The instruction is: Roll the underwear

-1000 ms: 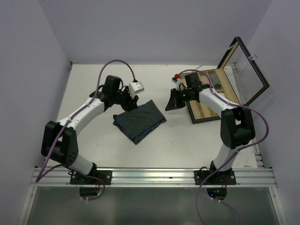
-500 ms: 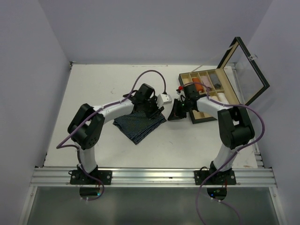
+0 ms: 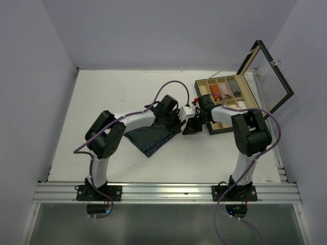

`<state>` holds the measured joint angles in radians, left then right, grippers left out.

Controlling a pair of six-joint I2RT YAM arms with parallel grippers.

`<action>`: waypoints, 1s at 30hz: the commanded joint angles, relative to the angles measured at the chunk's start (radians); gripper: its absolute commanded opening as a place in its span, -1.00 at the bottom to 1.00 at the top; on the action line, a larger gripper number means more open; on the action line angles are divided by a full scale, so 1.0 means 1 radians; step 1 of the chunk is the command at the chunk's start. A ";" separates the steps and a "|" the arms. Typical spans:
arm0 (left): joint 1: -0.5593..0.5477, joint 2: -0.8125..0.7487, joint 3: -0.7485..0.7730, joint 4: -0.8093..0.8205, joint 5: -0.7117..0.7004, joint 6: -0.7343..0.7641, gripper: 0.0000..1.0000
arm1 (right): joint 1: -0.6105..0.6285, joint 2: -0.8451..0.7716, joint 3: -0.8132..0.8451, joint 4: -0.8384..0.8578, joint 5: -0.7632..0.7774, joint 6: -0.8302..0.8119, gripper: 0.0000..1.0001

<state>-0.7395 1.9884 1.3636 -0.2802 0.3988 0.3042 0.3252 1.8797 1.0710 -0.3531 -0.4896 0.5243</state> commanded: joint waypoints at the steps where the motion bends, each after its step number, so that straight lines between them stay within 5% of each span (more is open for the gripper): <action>1: -0.009 0.021 0.035 0.041 -0.043 -0.020 -0.41 | -0.002 0.025 0.004 0.019 0.023 0.011 -1.00; 17: -0.009 0.020 0.031 0.050 -0.074 -0.019 -1.00 | 0.000 0.070 0.009 0.013 0.019 0.002 -1.00; 28: -0.009 -0.036 0.011 0.058 -0.064 -0.020 -1.00 | -0.002 0.088 0.015 -0.003 0.039 -0.010 -1.00; 30: -0.009 -0.031 0.012 0.050 -0.080 -0.017 -0.62 | -0.002 0.090 0.015 -0.006 0.039 -0.010 -1.00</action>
<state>-0.7467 2.0136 1.3636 -0.2722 0.3325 0.2970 0.3244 1.9244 1.0924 -0.3325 -0.5526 0.5400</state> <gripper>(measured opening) 0.140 0.009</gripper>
